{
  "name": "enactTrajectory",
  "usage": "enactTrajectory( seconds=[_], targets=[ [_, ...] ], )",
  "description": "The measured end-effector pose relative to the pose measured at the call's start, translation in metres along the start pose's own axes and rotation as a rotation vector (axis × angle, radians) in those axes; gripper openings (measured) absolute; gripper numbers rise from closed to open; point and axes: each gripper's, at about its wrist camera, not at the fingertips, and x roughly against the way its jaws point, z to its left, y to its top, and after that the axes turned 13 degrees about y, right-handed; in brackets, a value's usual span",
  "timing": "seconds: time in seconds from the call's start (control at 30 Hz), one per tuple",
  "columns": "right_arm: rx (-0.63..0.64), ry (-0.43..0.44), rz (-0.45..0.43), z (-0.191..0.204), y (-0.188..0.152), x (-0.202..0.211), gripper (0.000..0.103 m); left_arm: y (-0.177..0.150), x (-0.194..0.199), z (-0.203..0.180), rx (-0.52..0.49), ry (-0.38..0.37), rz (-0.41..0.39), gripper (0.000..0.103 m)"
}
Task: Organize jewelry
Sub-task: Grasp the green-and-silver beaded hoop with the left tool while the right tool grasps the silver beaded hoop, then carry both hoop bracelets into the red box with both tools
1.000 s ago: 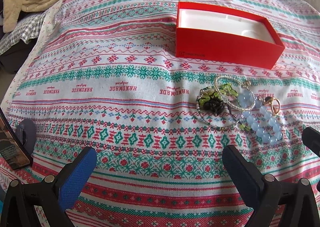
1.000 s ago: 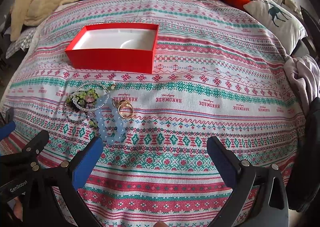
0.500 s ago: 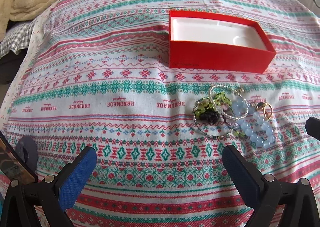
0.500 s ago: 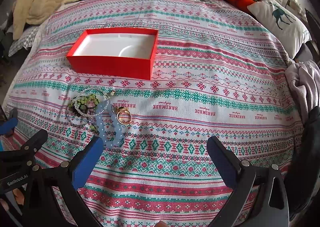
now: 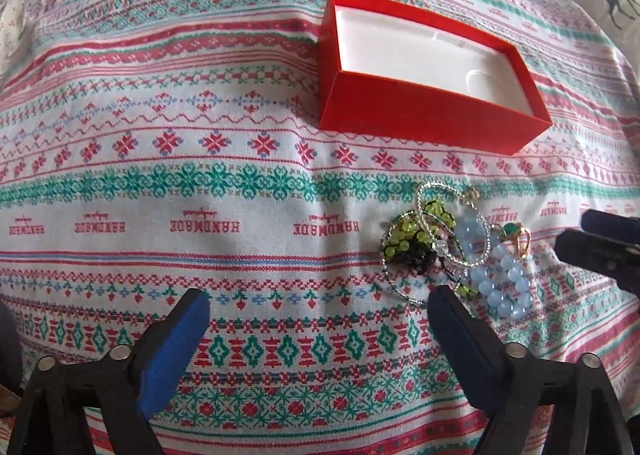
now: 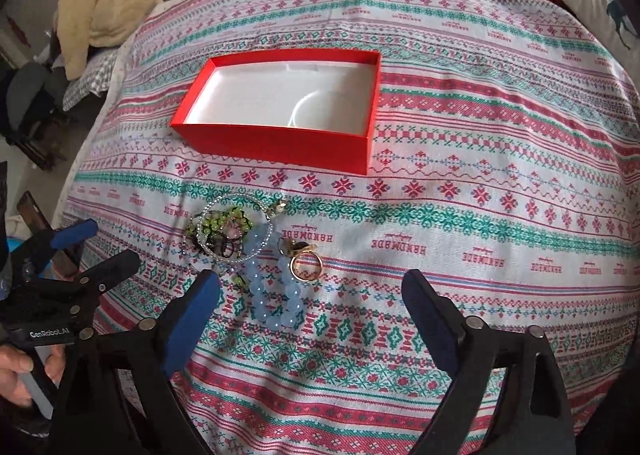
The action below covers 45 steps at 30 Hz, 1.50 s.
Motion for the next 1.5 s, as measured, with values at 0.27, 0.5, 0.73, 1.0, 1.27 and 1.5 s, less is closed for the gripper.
enactTrajectory(
  seconds=[0.27,0.5,0.73,1.0,1.27,1.5],
  targets=[
    [-0.029,0.081,0.044,0.002,0.025,-0.038,0.038,0.006,-0.018,-0.014,-0.006,-0.148,0.059,0.049],
    [-0.053,0.082,0.086,0.001,0.033,-0.062,0.022,0.015,-0.037,-0.032,0.009,-0.184,0.119,0.022],
    [-0.048,0.084,0.110,0.003,0.037,-0.078,0.010,0.023,-0.048,-0.045,0.013,-0.135,0.123,0.004],
    [-0.034,0.081,0.074,0.007,0.033,-0.064,0.004,0.020,-0.039,-0.035,0.021,-0.132,0.090,0.000],
    [0.023,0.082,0.016,0.020,0.026,-0.036,0.004,0.019,-0.013,-0.024,0.033,-0.132,0.013,0.000],
    [0.049,0.082,-0.041,0.028,0.026,-0.013,0.003,0.027,0.018,-0.017,0.037,-0.138,-0.075,0.000]
  ],
)
